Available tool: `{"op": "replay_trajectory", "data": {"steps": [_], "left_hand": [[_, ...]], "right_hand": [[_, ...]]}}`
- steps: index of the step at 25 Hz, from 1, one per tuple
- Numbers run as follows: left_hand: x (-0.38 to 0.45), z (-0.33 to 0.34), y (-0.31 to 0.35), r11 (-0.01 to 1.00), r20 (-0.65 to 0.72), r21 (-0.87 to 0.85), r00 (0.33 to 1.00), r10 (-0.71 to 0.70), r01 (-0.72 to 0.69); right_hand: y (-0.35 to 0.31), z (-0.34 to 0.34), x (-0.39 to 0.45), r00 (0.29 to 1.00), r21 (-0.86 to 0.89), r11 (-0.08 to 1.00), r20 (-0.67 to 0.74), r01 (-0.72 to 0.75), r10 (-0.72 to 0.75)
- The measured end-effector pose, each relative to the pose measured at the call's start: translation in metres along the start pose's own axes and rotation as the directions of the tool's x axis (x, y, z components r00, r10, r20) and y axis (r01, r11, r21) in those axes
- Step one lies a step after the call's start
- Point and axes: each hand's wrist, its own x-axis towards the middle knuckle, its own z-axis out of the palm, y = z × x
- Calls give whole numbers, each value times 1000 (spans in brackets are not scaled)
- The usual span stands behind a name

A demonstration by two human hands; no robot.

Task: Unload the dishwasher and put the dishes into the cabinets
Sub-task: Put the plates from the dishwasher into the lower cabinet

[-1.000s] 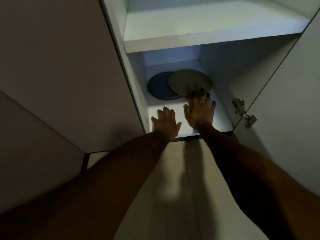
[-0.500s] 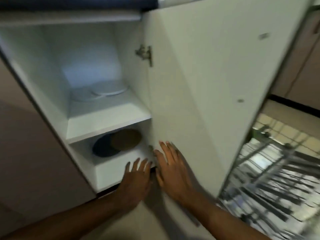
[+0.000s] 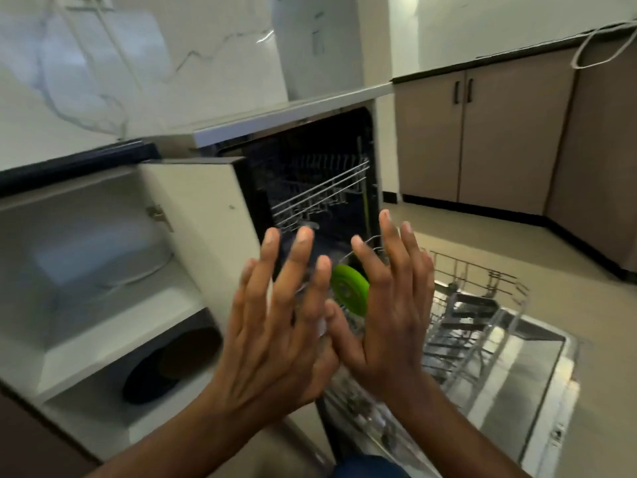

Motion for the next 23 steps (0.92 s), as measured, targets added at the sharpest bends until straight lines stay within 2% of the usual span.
{"op": "replay_trajectory", "data": {"steps": [2,4,7,10,13,17,19,23], "left_hand": [[33,36,31,997,87,-46,994,69,-65],[47,94,53,997,245,-69,969,36,-20],[36,180,69,956,453,-51,860,-236,289],[23,244,80,858,579,-25,707,-406,512],[17,291,84,776,602,-12,624,-498,631],[13,352,98,653,593,-13,532,-605,757],[6,380,104,635,604,-8,510,-612,772],[-27,424,104,624,598,42,480,-641,780]], "right_hand": [[47,-6,2,994,-81,992,36,-95,99],[104,2,-15,965,-217,956,128,-199,230],[170,20,-56,871,-375,886,295,-273,393],[204,31,-83,809,-430,883,443,-188,387],[229,47,-85,759,-511,854,518,-97,395],[262,80,-81,700,-560,792,463,-245,544],[277,102,-83,652,-561,763,452,-322,608],[304,147,-103,569,-520,802,578,-295,584]]}}
